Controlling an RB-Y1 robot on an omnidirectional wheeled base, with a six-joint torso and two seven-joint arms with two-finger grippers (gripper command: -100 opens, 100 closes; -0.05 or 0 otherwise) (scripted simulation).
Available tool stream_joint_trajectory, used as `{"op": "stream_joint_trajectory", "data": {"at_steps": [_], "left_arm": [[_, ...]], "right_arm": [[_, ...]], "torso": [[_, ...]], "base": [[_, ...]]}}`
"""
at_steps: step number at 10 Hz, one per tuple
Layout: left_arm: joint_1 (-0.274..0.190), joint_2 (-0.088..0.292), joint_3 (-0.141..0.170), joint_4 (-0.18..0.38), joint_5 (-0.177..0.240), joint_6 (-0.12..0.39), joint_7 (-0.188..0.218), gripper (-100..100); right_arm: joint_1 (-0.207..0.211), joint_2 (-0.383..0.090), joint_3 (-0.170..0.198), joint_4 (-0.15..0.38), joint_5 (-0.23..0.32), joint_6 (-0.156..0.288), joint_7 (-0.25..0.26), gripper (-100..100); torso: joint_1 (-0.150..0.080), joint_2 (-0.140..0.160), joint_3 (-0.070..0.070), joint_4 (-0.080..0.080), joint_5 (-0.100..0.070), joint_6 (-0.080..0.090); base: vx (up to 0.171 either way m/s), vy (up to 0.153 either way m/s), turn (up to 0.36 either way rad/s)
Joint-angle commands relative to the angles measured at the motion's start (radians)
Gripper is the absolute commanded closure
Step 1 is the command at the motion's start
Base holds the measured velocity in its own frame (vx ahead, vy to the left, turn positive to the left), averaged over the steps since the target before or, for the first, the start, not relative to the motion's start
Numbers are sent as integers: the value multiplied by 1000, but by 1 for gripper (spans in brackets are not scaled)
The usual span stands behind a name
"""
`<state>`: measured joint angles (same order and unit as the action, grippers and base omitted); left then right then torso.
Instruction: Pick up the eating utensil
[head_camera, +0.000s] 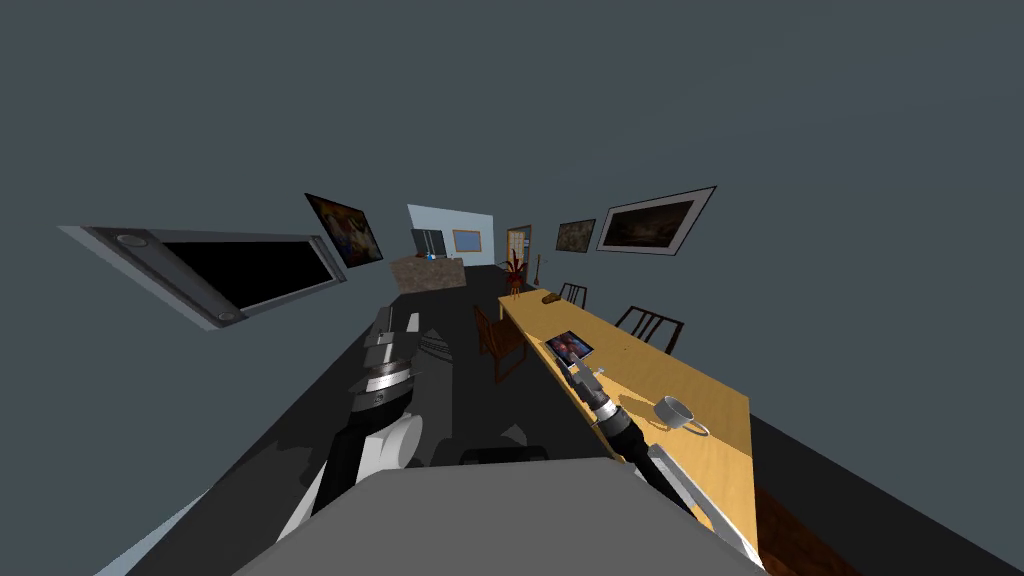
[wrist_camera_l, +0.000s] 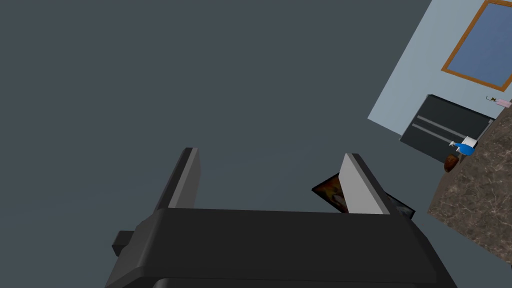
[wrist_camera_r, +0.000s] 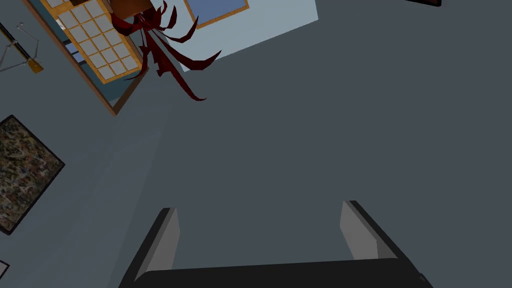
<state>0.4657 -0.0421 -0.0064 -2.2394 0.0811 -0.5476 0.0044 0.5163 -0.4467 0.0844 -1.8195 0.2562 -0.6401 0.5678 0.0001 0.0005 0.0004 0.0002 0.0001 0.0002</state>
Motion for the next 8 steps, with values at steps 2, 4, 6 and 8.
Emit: {"op": "stream_joint_trajectory", "data": {"at_steps": [2, 4, 6, 8], "left_arm": [[0, 0, 0, 0, 0, 0, 0, 0], [0, 0, 0, 0, 0, 0, 0, 0], [0, 0, 0, 0, 0, 0, 0, 0], [0, 0, 0, 0, 0, 0, 0, 0]], "right_arm": [[-7, -39, 19, 61, 29, -2, 56, -100], [-10, -75, 33, 113, 53, -9, 102, -100], [-15, -111, 47, 167, 78, -15, 147, -100], [-20, -145, 62, 221, 102, -21, 192, -100]], "torso": [[0, 0, 0, 0, 0, 0], [0, 0, 0, 0, 0, 0], [-1, -1, 0, 0, 0, 0], [-1, -1, -1, 0, 0, 0]], "base": [[-5, 6, 76], [-1, 3, 89], [3, -2, 84], [6, -7, 108]]}}
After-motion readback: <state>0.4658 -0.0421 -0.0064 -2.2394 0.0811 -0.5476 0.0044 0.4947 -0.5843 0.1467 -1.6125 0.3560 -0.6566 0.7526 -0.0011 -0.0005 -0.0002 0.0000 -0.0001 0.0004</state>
